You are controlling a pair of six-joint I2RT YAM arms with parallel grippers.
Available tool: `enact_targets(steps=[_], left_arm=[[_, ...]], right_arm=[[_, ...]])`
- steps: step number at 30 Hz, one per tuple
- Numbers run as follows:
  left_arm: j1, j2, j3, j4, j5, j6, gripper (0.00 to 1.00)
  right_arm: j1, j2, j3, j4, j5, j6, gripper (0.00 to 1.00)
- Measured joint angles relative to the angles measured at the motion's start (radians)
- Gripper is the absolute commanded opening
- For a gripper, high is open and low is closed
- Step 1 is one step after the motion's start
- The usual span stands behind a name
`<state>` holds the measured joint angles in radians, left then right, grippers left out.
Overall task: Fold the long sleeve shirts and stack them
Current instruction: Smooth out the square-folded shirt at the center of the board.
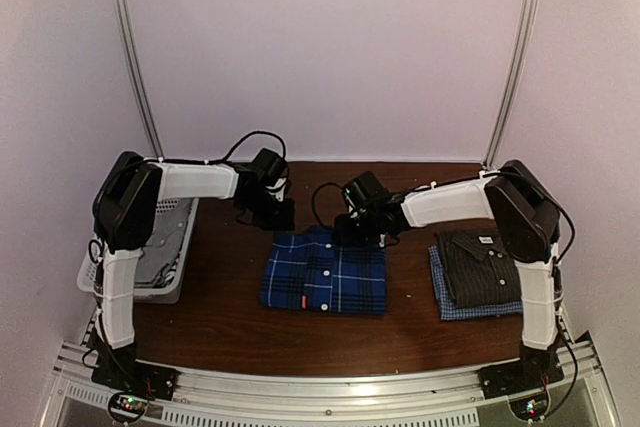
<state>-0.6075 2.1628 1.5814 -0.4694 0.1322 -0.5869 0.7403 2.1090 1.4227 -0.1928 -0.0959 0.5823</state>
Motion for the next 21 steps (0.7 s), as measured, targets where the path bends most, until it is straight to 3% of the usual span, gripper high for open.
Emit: enact_targets(steps=[5, 12, 21], left_arm=[[0.016, -0.080, -0.025, -0.044, -0.025, 0.010, 0.25], [-0.020, -0.290, -0.194, -0.021, -0.027, -0.003, 0.25], [-0.035, -0.259, -0.261, 0.018, -0.021, -0.014, 0.24]], right_arm=[[-0.003, -0.078, -0.023, -0.046, 0.005, -0.010, 0.51], [0.002, -0.287, -0.132, -0.030, 0.026, -0.006, 0.47], [0.010, -0.320, -0.265, 0.010, 0.025, 0.031, 0.40]])
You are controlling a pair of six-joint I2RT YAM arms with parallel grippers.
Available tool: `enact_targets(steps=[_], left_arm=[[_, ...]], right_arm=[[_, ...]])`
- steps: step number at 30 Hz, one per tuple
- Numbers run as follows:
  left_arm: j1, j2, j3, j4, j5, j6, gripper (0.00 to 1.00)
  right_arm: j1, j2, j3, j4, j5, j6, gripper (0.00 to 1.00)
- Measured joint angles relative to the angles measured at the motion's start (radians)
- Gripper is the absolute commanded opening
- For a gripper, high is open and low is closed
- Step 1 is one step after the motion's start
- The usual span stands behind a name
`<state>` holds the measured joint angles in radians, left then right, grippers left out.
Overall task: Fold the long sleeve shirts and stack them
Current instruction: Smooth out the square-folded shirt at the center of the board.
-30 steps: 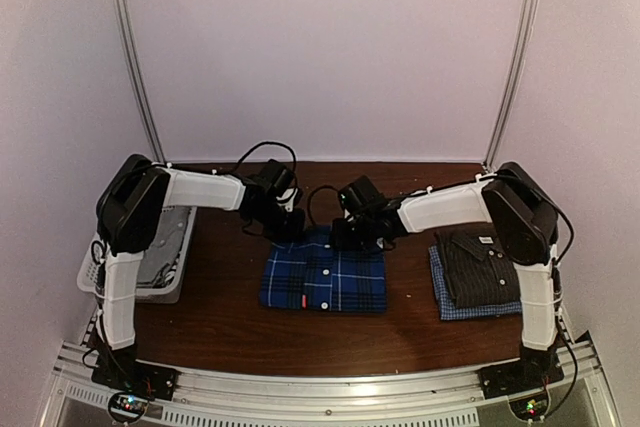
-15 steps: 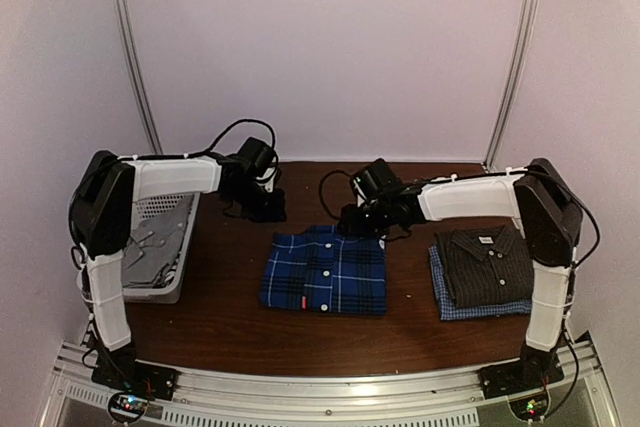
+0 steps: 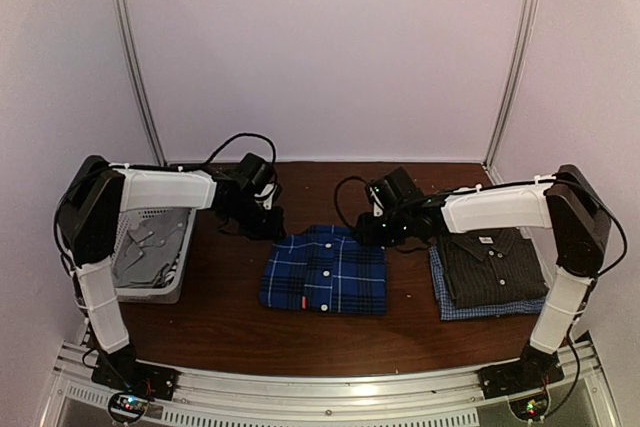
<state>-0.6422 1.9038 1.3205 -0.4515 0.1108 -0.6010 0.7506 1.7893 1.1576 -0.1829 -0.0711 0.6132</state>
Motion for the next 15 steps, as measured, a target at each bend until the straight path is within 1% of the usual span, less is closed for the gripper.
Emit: enact_targets(steps=[9, 15], left_arm=[[0.007, 0.147, 0.063, 0.032, 0.001, 0.008, 0.23], [0.014, 0.174, 0.092, 0.039, 0.000, 0.007, 0.23]], right_arm=[[-0.033, 0.042, -0.036, 0.051, -0.009, 0.048, 0.36], [-0.078, 0.074, -0.100, 0.086, -0.027, 0.077, 0.36]])
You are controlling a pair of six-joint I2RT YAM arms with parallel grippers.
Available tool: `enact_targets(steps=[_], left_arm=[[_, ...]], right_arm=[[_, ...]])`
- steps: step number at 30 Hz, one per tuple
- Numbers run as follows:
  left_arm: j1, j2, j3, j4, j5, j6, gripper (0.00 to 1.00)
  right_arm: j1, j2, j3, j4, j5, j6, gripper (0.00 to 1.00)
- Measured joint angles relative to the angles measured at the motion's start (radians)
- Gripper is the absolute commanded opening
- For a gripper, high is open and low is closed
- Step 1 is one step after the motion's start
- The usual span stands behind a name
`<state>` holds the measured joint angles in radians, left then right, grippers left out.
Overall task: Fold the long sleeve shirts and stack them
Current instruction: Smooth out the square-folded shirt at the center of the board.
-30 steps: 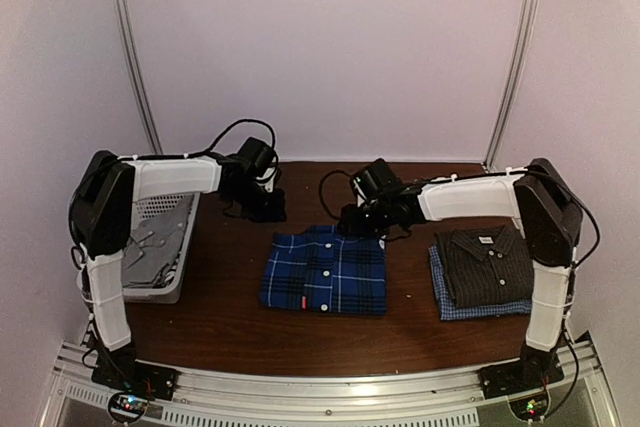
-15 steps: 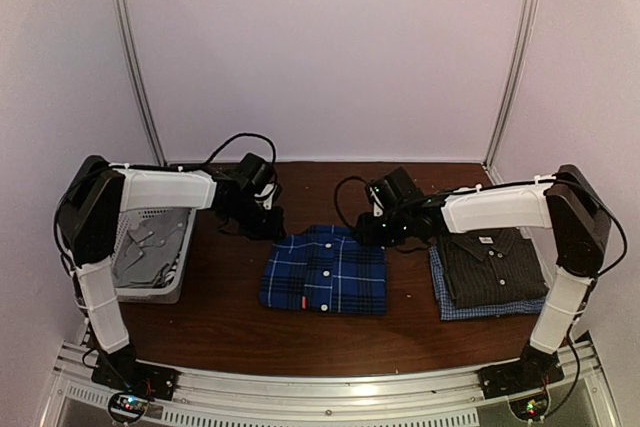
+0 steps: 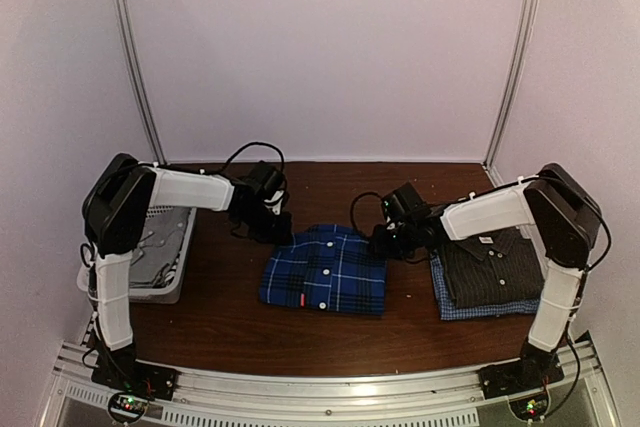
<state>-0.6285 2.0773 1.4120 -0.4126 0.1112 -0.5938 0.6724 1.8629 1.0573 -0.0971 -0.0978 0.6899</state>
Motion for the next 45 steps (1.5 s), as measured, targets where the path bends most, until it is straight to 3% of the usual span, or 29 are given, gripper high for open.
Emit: enact_targets(steps=[8, 19, 27, 34, 39, 45], left_arm=[[0.002, 0.006, 0.014, -0.016, 0.017, -0.014, 0.29], [0.008, -0.002, 0.101, -0.175, 0.048, -0.024, 0.35], [-0.041, -0.184, -0.046, -0.179, 0.039, 0.003, 0.36], [-0.208, -0.423, -0.252, -0.032, 0.102, -0.017, 0.37], [-0.267, -0.421, -0.351, 0.072, 0.158, -0.055, 0.37], [-0.261, -0.349, -0.367, 0.131, 0.134, -0.078, 0.36]], right_arm=[[-0.018, 0.005, 0.001, -0.017, -0.030, 0.010, 0.37], [-0.008, -0.044, -0.016, -0.091, -0.044, 0.042, 0.41], [0.078, -0.172, -0.023, -0.142, 0.059, 0.008, 0.46], [0.279, -0.252, 0.053, -0.249, 0.211, 0.042, 0.48], [0.398, -0.251, 0.119, -0.282, 0.264, 0.084, 0.47], [0.412, -0.177, 0.120, -0.268, 0.272, 0.122, 0.47]])
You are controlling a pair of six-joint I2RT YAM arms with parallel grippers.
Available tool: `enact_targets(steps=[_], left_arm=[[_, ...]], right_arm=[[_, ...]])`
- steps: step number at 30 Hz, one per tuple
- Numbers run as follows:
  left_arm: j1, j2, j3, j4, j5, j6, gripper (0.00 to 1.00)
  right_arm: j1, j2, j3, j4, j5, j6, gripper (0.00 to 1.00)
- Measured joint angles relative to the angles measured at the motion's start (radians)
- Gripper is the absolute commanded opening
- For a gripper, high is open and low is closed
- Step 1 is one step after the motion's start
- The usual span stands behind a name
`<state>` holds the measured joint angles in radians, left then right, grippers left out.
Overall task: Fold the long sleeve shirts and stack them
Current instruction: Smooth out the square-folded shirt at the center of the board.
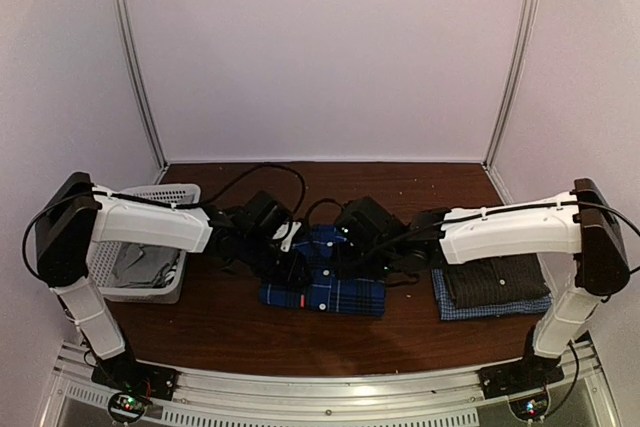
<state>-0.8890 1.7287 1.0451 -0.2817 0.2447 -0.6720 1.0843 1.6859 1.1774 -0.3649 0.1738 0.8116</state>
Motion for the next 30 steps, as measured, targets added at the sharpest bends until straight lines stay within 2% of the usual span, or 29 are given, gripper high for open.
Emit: enact_targets(steps=[11, 18, 26, 30], left_arm=[[0.002, 0.085, 0.000, 0.029, -0.056, -0.008, 0.37], [0.003, 0.079, 0.000, 0.014, -0.080, -0.010, 0.39], [0.062, -0.050, 0.000, -0.090, -0.141, -0.011, 0.41], [0.135, -0.059, -0.003, -0.093, -0.134, -0.009, 0.41]], right_arm=[[0.000, 0.093, -0.077, 0.084, 0.000, 0.021, 0.48], [-0.010, 0.127, -0.152, 0.126, -0.004, 0.026, 0.47], [-0.009, 0.004, -0.195, 0.087, 0.012, 0.019, 0.49], [-0.009, -0.018, -0.132, 0.049, 0.043, -0.022, 0.48]])
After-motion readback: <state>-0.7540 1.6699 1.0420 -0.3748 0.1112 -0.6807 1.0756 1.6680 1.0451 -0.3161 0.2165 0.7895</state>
